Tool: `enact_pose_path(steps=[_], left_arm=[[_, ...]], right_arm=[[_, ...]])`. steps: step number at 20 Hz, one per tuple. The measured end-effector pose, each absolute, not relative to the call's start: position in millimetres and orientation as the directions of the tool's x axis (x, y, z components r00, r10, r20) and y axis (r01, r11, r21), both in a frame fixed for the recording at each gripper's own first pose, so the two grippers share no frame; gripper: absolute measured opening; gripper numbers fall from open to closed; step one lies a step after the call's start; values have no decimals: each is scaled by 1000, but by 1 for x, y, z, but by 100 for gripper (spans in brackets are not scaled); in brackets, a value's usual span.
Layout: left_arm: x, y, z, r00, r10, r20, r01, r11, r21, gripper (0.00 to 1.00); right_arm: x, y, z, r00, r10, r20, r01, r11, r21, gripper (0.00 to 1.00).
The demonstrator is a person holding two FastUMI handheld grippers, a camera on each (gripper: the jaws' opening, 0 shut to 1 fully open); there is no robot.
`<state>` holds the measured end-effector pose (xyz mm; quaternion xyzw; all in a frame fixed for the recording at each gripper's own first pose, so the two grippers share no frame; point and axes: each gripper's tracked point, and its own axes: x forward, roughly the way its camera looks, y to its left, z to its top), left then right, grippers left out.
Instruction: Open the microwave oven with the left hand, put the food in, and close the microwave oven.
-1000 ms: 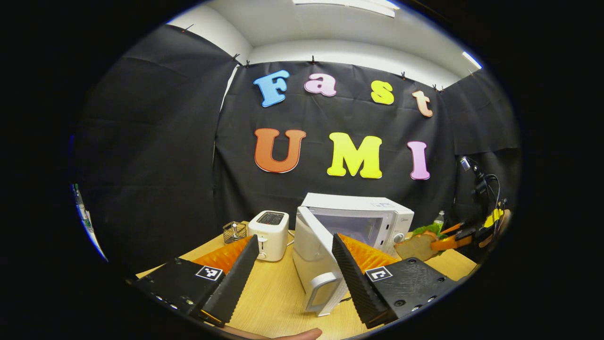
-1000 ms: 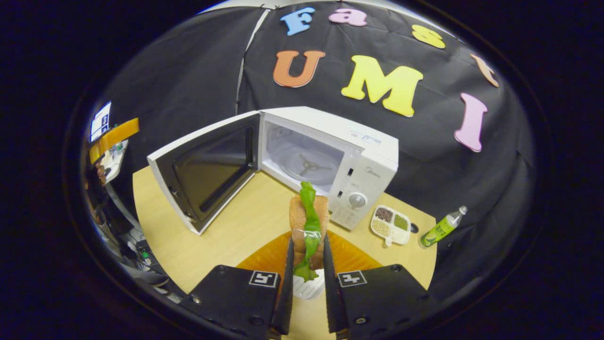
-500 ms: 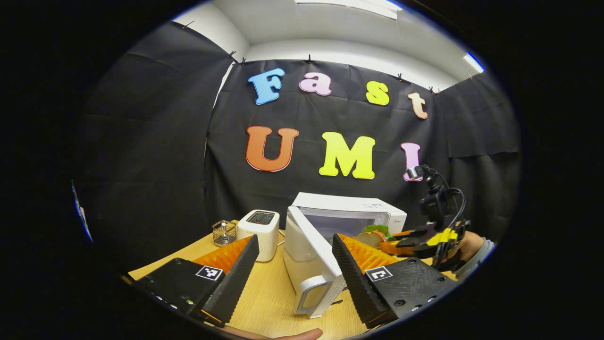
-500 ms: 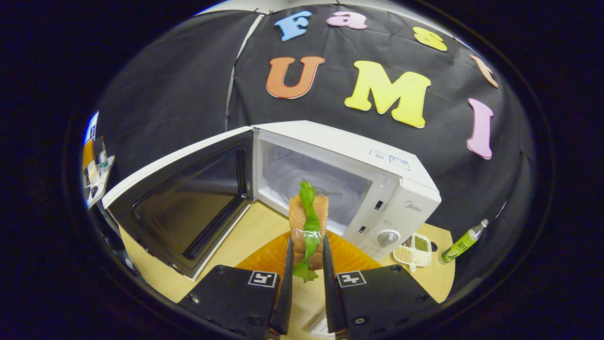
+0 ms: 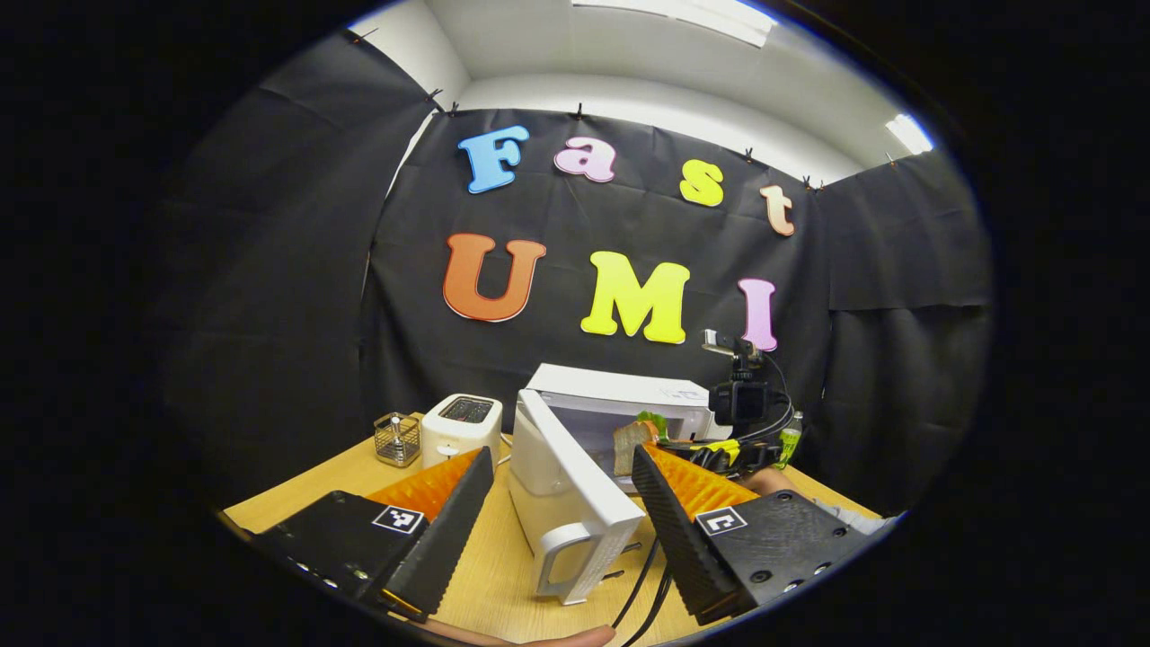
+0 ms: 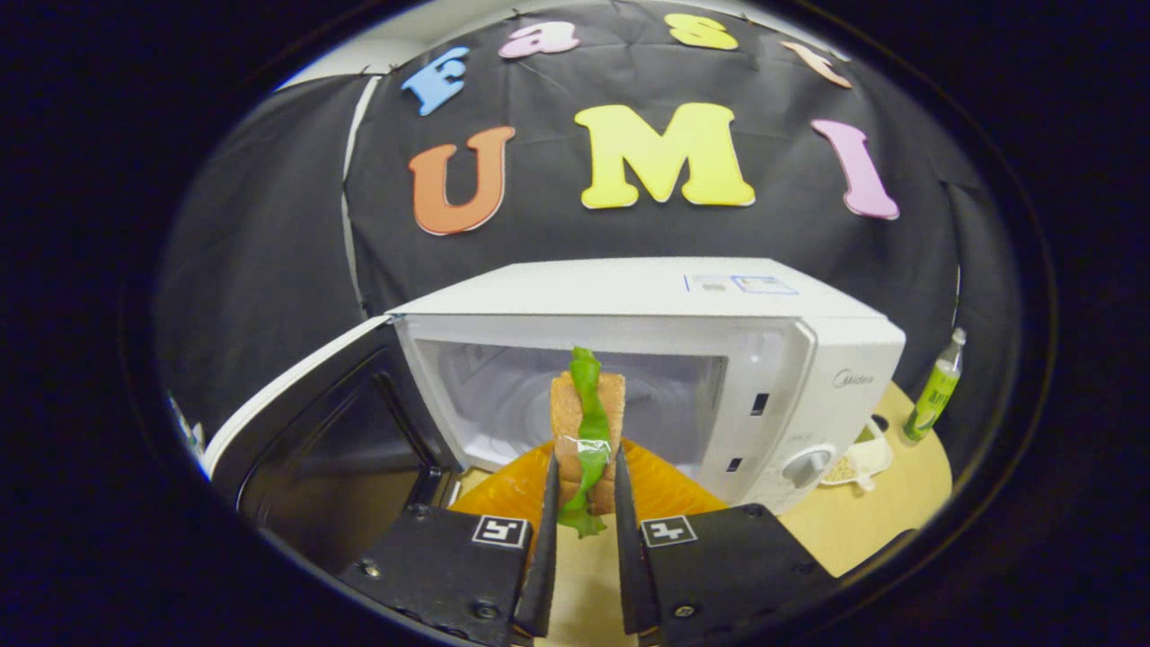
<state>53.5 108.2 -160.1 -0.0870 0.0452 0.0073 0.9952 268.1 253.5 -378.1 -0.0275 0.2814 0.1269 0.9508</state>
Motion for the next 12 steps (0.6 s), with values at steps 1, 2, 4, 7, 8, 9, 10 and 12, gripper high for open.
enact_pose_path(steps=[1, 2, 4, 7, 8, 9, 10, 12], left_arm=[[53, 111, -160, 996, 12, -88, -27, 985, -172, 94], [52, 114, -161, 996, 16, -87, -31, 984, -174, 94], [52, 119, -164, 995, 26, -95, -42, 984, -171, 94], [51, 136, -174, 991, 73, -116, -89, 985, -148, 94], [48, 142, -175, 989, 88, -118, -105, 984, -145, 94], [47, 147, -179, 988, 100, -122, -117, 982, -147, 93], [46, 153, -183, 985, 111, -130, -131, 980, -152, 94], [45, 165, -190, 979, 138, -150, -162, 973, -164, 94]], right_arm=[[278, 257, -384, 822, 220, -526, -228, 972, 50, 27], [286, 260, -390, 829, 214, -517, -200, 976, 83, 33], [301, 271, -403, 833, 220, -508, -139, 971, 192, 33], [329, 288, -409, 844, 250, -474, -96, 941, 324, 33], [336, 290, -414, 849, 247, -466, -65, 926, 371, 33], [342, 294, -419, 856, 237, -460, -22, 904, 427, 33], [349, 295, -425, 866, 226, -446, 28, 868, 495, 33], [356, 295, -431, 889, 181, -421, 122, 793, 597, 34]])
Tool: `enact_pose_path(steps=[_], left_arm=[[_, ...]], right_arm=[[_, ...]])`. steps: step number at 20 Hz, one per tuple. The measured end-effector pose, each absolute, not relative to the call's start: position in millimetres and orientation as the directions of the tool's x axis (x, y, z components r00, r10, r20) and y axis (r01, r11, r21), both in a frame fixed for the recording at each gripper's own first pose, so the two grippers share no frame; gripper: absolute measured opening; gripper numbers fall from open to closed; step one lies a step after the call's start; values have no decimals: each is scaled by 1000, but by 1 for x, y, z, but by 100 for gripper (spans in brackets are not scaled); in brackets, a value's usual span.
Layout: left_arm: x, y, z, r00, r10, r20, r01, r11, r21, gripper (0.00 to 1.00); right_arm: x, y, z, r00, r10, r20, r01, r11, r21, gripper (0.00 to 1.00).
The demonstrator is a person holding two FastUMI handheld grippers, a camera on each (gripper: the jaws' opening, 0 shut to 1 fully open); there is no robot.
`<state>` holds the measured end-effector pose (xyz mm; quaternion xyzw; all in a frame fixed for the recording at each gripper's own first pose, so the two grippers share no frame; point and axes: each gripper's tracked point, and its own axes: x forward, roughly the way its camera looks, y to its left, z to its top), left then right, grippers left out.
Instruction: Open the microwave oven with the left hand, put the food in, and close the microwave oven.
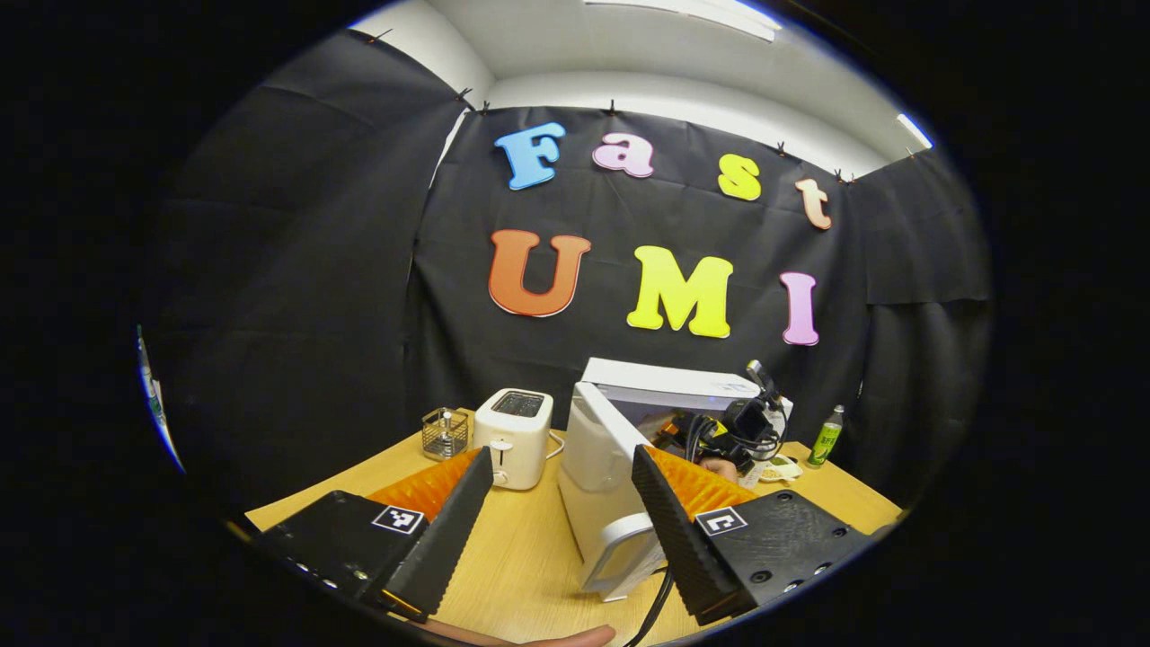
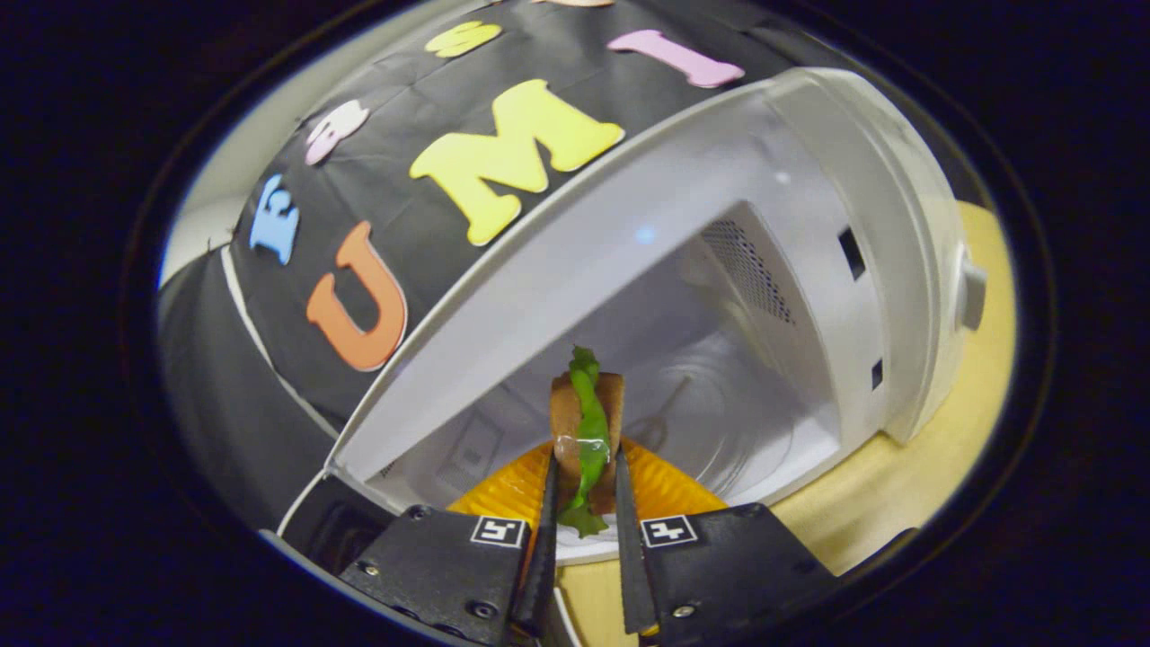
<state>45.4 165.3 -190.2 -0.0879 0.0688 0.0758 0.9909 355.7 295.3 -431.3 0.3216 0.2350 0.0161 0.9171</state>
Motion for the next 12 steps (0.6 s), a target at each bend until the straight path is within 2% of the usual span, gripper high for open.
enact_pose_path(steps=[4, 8, 9, 10, 12], left_arm=[[45, 181, -197, 972, 162, -169, -192, 966, -176, 94], [45, 190, -210, 965, 183, -188, -216, 961, -171, 94], [47, 190, -214, 963, 182, -197, -217, 961, -172, 94], [48, 192, -217, 961, 183, -208, -220, 960, -175, 94], [50, 190, -225, 957, 175, -231, -220, 958, -185, 94]], right_arm=[[361, 287, -444, 913, 95, -398, 241, 660, 711, 34], [371, 284, -461, 915, 49, -400, 276, 648, 710, 34], [372, 282, -463, 915, 37, -401, 283, 647, 708, 29], [372, 280, -467, 913, 23, -407, 294, 654, 697, 35], [371, 278, -478, 905, -10, -426, 318, 680, 660, 37]])
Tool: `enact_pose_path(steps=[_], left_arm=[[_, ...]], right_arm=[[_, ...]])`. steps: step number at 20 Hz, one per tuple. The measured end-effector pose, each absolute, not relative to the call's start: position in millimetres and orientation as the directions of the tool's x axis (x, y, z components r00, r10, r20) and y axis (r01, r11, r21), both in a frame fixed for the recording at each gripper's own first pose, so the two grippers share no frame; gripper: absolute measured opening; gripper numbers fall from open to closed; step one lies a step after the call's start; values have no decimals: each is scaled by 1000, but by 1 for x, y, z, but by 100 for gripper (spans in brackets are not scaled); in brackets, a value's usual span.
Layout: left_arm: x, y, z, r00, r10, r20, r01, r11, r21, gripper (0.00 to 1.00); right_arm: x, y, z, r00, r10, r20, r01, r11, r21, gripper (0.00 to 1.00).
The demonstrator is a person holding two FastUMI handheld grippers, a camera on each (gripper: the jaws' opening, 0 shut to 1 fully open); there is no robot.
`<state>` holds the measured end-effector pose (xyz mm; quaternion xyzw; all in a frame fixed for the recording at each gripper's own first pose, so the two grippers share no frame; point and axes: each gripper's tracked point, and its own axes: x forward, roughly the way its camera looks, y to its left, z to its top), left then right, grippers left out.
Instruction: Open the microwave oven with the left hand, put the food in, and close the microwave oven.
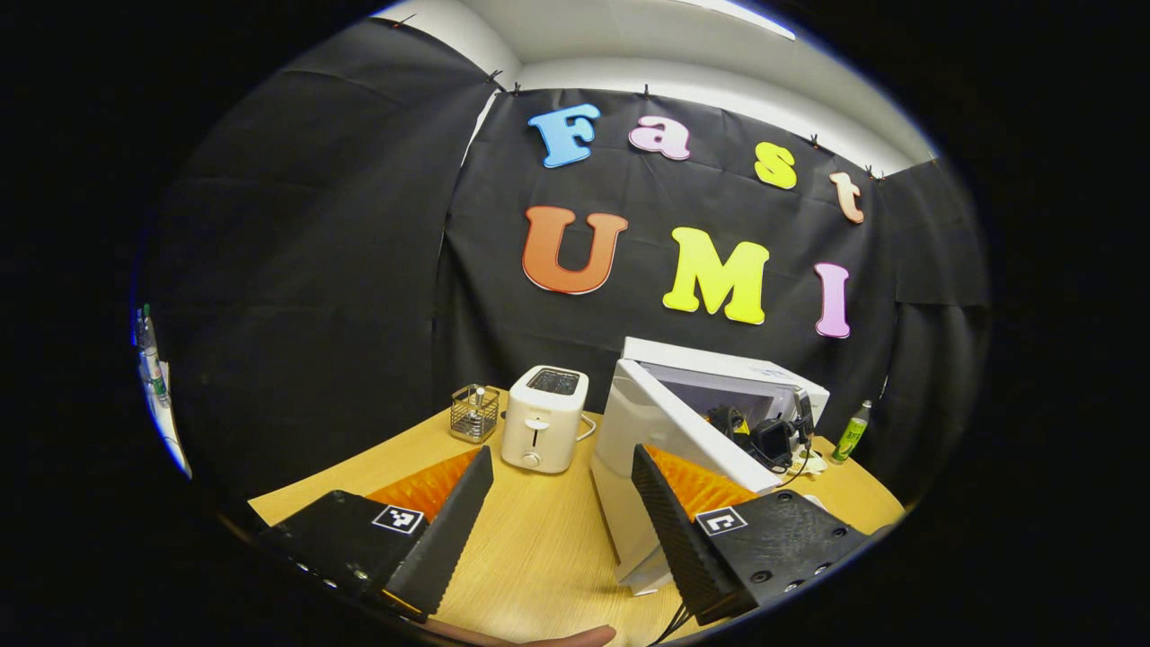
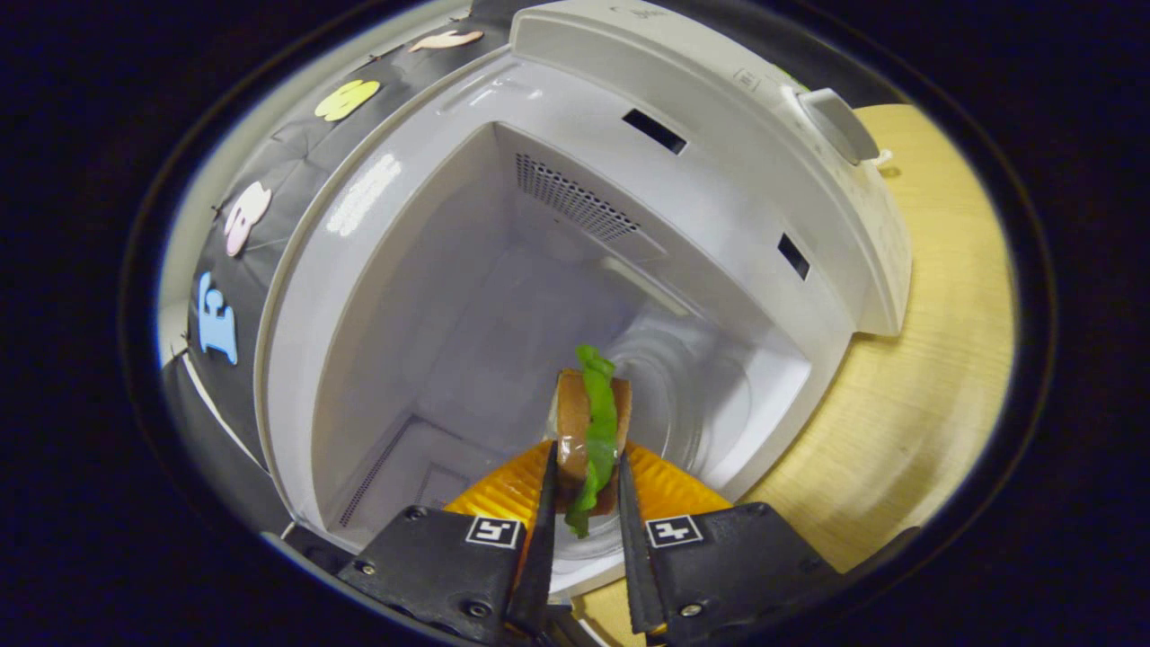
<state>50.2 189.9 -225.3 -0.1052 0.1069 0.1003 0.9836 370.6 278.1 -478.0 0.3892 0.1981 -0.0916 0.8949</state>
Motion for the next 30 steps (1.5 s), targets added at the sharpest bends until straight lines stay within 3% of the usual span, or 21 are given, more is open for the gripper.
enact_pose_path(steps=[1, 2, 3, 7, 8, 9, 10, 13, 14, 16, 17, 18, 19, 20, 21, 23, 24, 27, 28, 30], left_arm=[[52, 188, -230, 954, 169, -246, -218, 958, -187, 94], [53, 187, -231, 953, 168, -253, -219, 958, -188, 94], [54, 184, -232, 953, 166, -254, -217, 958, -187, 94], [56, 177, -234, 955, 164, -249, -209, 964, -166, 93], [54, 174, -235, 955, 164, -247, -206, 967, -153, 93], [53, 173, -235, 955, 166, -246, -205, 969, -140, 93], [51, 173, -234, 955, 171, -242, -206, 970, -127, 93], [45, 174, -226, 955, 191, -228, -219, 970, -103, 93], [44, 176, -224, 954, 198, -225, -225, 969, -99, 93], [39, 178, -218, 954, 210, -214, -235, 967, -100, 93], [35, 179, -215, 954, 214, -209, -239, 966, -103, 93], [32, 180, -212, 955, 216, -203, -241, 965, -105, 93], [28, 181, -207, 956, 222, -193, -245, 964, -106, 93], [24, 183, -203, 957, 226, -181, -248, 963, -108, 93], [21, 184, -199, 959, 226, -168, -246, 963, -109, 93], [15, 187, -195, 962, 229, -151, -248, 962, -117, 93], [15, 189, -195, 962, 230, -149, -249, 961, -123, 93], [12, 194, -195, 958, 243, -153, -264, 955, -133, 93], [12, 196, -195, 959, 240, -151, -261, 956, -135, 93], [13, 197, -198, 961, 227, -155, -248, 960, -131, 93]], right_arm=[[368, 277, -481, 903, -23, -428, 321, 697, 641, 33], [368, 274, -482, 905, -40, -424, 320, 719, 617, 42], [368, 271, -483, 905, -57, -421, 321, 743, 588, 39], [368, 250, -479, 902, -194, -386, 350, 852, 389, 48], [368, 248, -476, 907, -206, -367, 341, 871, 354, 45], [366, 247, -476, 906, -217, -363, 342, 882, 325, 58], [364, 245, -476, 906, -227, -357, 343, 889, 303, 51], [357, 245, -466, 907, -250, -338, 340, 909, 241, 65], [354, 246, -461, 909, -242, -340, 334, 910, 245, 83], [347, 253, -449, 924, -200, -328, 291, 921, 258, 90], [343, 251, -442, 927, -200, -316, 282, 930, 237, 86], [340, 250, -435, 932, -194, -307, 265, 941, 210, 97], [335, 250, -426, 939, -187, -290, 246, 952, 183, 90], [331, 251, -414, 948, -170, -268, 218, 962, 162, 91], [325, 253, -405, 958, -147, -244, 184, 974, 135, 100], [317, 246, -392, 966, -135, -219, 148, 988, 43, 100], [308, 244, -387, 970, -120, -210, 128, 991, 26, 92], [284, 244, -367, 978, -50, -204, 59, 997, 39, 92], [274, 243, -358, 979, -28, -204, 38, 998, 47, 100], [255, 242, -335, 982, 9, -189, -1, 999, 41, 100]])
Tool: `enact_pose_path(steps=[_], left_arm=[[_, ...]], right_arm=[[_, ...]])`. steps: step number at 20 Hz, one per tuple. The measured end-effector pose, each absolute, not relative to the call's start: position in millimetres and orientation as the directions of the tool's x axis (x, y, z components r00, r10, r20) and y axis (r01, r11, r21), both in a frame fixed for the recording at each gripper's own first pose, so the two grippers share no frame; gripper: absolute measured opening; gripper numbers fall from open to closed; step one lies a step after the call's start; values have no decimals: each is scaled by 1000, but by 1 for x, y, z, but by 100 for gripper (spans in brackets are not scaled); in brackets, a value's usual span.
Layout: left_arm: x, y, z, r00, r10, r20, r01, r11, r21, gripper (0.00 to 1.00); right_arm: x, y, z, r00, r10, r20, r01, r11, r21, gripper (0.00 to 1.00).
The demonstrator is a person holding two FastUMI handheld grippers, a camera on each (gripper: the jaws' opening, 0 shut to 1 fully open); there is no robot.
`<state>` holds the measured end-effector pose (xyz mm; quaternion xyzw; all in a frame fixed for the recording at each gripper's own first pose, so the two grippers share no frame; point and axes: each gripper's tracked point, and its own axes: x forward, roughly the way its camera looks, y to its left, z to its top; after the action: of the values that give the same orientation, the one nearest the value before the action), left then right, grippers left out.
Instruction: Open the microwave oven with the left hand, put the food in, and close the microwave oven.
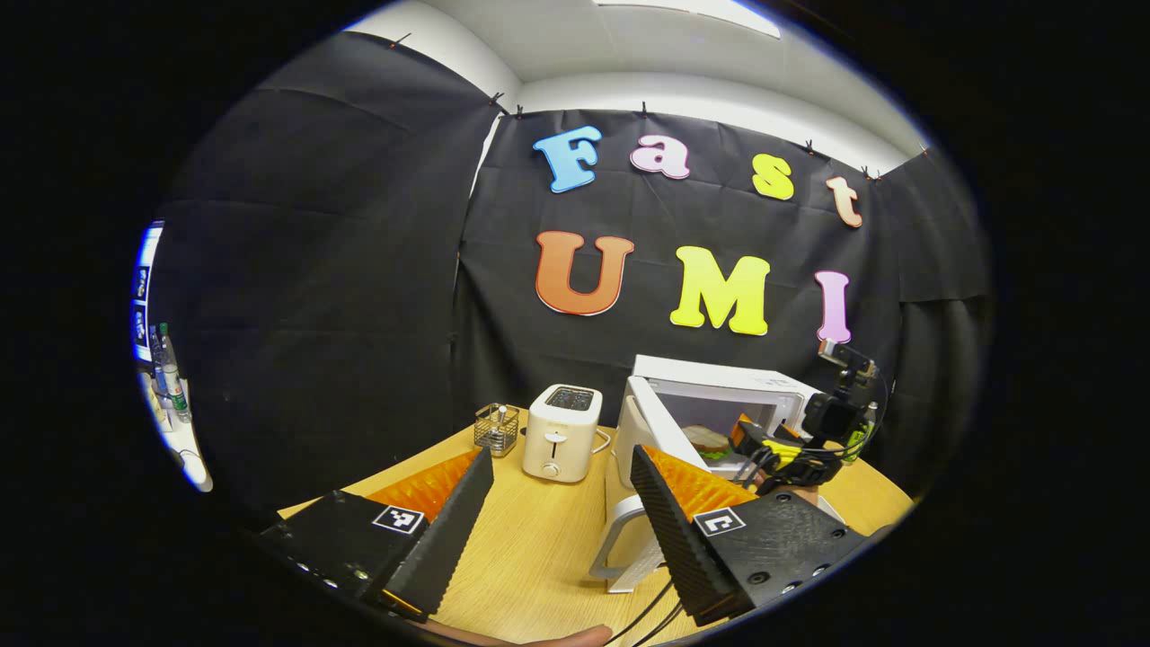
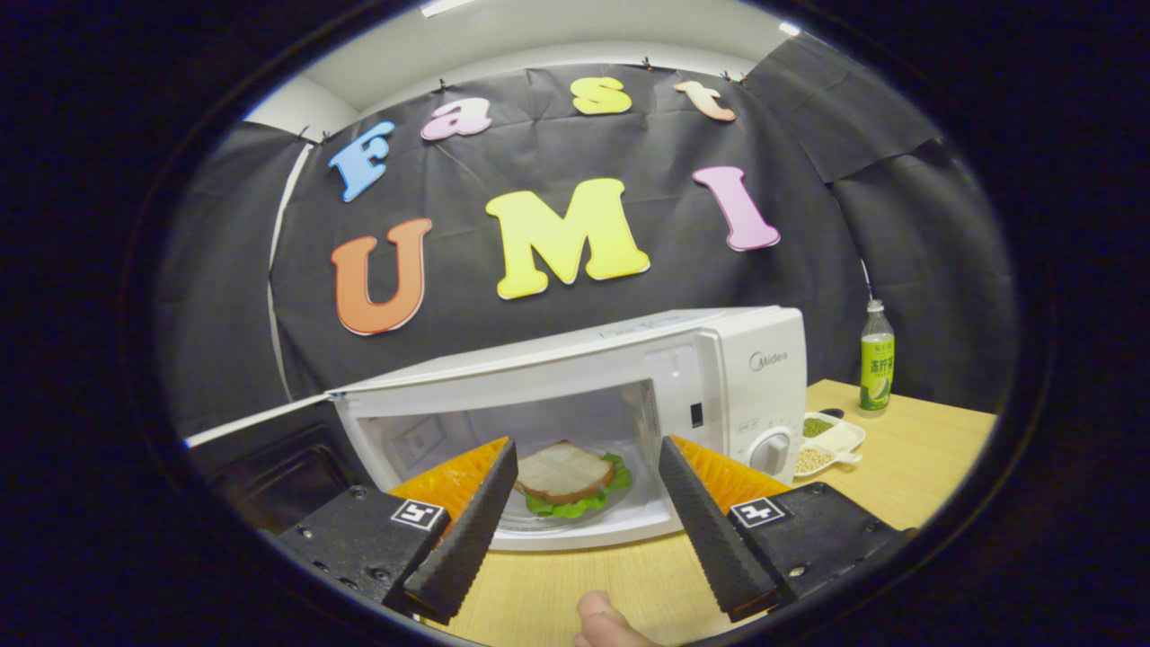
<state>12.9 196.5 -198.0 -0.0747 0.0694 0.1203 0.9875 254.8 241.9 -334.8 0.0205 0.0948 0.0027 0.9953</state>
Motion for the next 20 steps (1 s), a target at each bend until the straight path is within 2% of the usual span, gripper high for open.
enact_pose_path(steps=[1, 2, 3, 4, 5, 6, 8, 9, 10, 11, 12, 13, 14, 15, 16, 19, 20], left_arm=[[15, 202, -200, 959, 237, -157, -258, 958, -123, 93], [17, 208, -203, 956, 245, -164, -265, 957, -116, 79], [19, 211, -206, 954, 248, -170, -269, 957, -111, 79], [19, 213, -207, 953, 251, -169, -271, 956, -109, 79], [21, 217, -207, 952, 252, -171, -273, 956, -109, 80], [22, 222, -210, 951, 256, -172, -277, 955, -107, 79], [25, 237, -211, 947, 277, -165, -293, 952, -89, 75], [25, 248, -211, 941, 299, -160, -313, 947, -76, 78], [25, 257, -211, 935, 316, -159, -330, 942, -65, 76], [25, 264, -213, 932, 324, -165, -337, 940, -56, 70], [25, 269, -212, 930, 330, -161, -341, 939, -44, 70], [25, 274, -209, 931, 332, -149, -340, 940, -30, 55], [25, 281, -207, 930, 341, -138, -345, 939, -7, 64], [24, 289, -206, 926, 353, -131, -355, 935, 13, 52], [26, 298, -202, 922, 370, -111, -370, 929, 25, 52], [28, 314, -210, 912, 390, -126, -394, 919, -16, 1], [26, 308, -216, 920, 363, -148, -373, 927, -45, 3]], right_arm=[[247, 239, -323, 984, 20, -177, -18, 1000, 14, 91], [238, 239, -311, 985, 41, -168, -43, 999, -9, 91], [229, 239, -298, 985, 68, -157, -72, 997, -25, 100], [219, 239, -284, 985, 90, -146, -97, 995, -36, 92], [210, 233, -272, 985, 95, -141, -103, 993, -49, 92], [200, 224, -261, 986, 84, -146, -93, 994, -57, 100], [180, 214, -229, 987, 96, -131, -104, 993, -57, 100], [171, 207, -213, 988, 93, -124, -101, 993, -61, 92], [164, 199, -199, 989, 86, -119, -95, 993, -70, 91], [156, 191, -187, 989, 83, -122, -93, 993, -78, 91], [148, 185, -174, 989, 84, -119, -94, 992, -84, 91], [141, 180, -159, 990, 86, -112, -96, 992, -85, 92], [133, 171, -143, 993, 77, -95, -84, 993, -81, 92], [128, 159, -127, 996, 55, -64, -60, 995, -76, 91], [123, 150, -111, 999, 40, -33, -42, 996, -76, 100], [110, 132, -87, 1000, 16, 12, -15, 996, -92, 100], [107, 128, -84, 1000, 18, 16, -16, 995, -99, 91]])
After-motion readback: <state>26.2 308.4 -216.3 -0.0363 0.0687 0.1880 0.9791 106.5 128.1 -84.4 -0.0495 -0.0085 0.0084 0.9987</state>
